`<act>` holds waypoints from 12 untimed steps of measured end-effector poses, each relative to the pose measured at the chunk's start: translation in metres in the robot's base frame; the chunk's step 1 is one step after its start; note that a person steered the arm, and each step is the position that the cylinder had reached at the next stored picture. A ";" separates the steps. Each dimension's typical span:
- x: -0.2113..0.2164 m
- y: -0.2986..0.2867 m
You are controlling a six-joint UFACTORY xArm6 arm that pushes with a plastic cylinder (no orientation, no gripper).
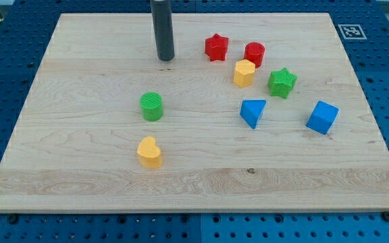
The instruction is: Push the red star to the top right side of the board
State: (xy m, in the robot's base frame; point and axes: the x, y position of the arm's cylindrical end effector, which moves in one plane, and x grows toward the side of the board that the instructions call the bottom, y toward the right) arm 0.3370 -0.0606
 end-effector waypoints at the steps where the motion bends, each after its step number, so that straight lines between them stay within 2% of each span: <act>1: 0.008 0.000; 2: 0.008 0.000; 4: -0.004 0.047; 6: -0.020 0.064; 12: -0.009 0.078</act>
State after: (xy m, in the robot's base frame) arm 0.3284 0.0177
